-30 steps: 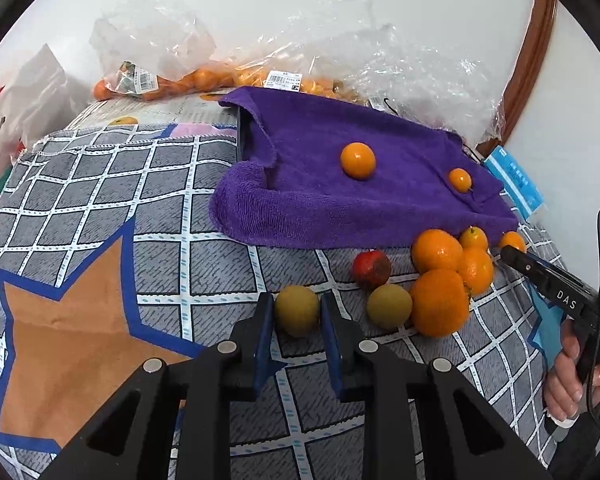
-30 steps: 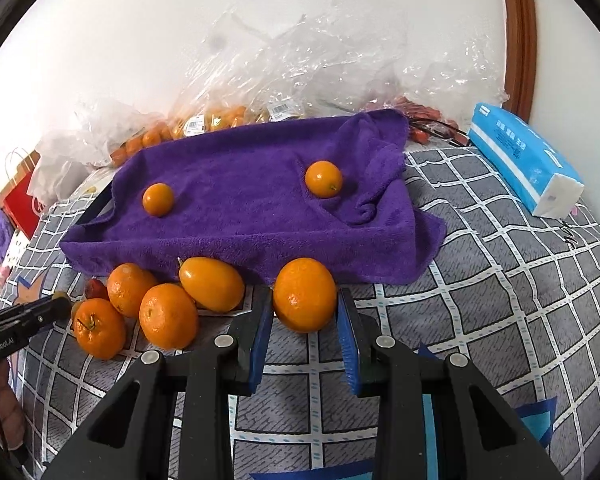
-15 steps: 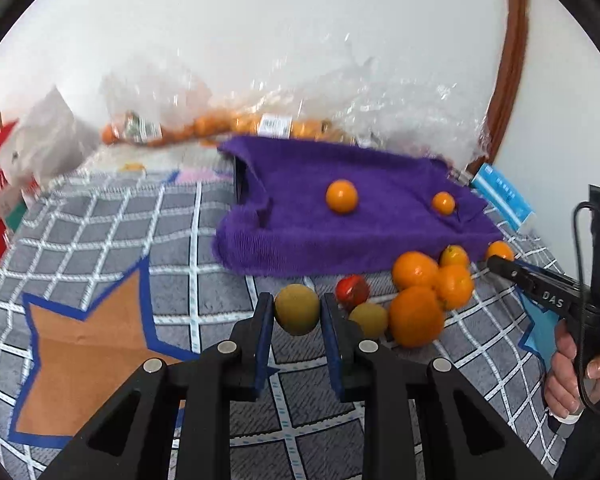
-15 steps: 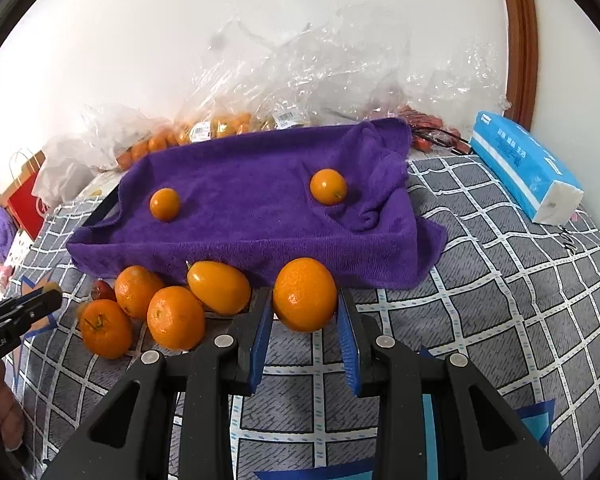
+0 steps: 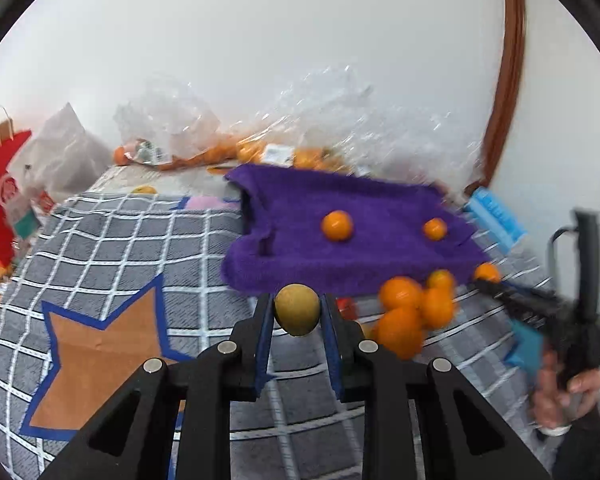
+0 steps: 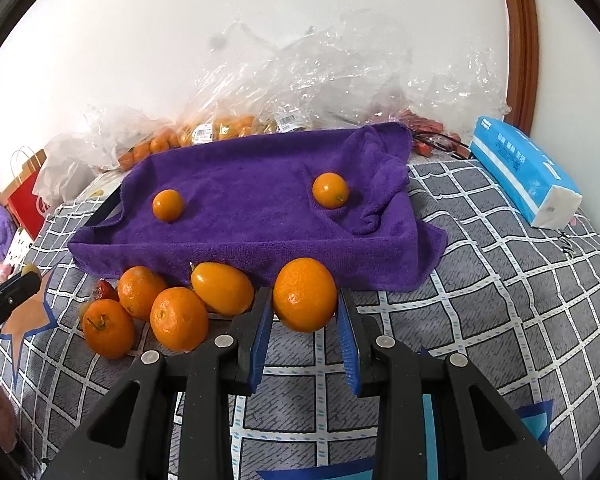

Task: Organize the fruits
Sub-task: 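Grasp a yellow-green fruit with the left tool while the right tool holds its orange, then lift both held fruits over the purple towel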

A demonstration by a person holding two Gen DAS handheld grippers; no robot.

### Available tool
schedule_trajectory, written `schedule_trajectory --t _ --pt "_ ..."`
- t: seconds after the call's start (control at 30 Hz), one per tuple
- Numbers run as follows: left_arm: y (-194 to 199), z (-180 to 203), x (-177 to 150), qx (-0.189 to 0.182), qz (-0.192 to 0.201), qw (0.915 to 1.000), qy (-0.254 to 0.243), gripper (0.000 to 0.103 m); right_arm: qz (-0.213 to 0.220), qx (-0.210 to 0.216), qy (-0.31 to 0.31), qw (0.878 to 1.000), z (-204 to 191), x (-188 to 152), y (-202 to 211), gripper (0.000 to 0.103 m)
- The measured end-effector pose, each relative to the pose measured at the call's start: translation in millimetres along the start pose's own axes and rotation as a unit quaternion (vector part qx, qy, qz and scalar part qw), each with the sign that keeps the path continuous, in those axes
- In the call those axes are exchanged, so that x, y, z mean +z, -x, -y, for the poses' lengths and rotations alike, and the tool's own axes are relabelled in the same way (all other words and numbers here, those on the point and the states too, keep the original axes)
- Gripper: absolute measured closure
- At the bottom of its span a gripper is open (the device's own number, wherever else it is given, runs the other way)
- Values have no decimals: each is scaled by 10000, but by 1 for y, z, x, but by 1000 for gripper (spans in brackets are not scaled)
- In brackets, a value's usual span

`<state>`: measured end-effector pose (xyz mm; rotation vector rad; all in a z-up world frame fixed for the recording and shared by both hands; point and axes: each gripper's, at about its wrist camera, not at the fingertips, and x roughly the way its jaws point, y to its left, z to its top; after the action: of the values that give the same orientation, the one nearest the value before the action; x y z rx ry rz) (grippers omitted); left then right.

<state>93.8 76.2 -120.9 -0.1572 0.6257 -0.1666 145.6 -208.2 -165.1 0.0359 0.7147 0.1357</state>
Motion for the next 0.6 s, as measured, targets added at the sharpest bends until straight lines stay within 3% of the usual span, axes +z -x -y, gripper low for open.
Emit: schedule_trajectory --t 0.27,0.47,0.6 --pt "5 -1 55 -316 255 9987 313 80 445 65 189 9988 -10 44 29 71" --pt "-26 0 82 -190 249 9981 534 80 714 124 166 9972 -12 84 25 71" --pt "-50 3 91 -30 307 9978 579 80 659 123 83 9977 -5 99 5 71"
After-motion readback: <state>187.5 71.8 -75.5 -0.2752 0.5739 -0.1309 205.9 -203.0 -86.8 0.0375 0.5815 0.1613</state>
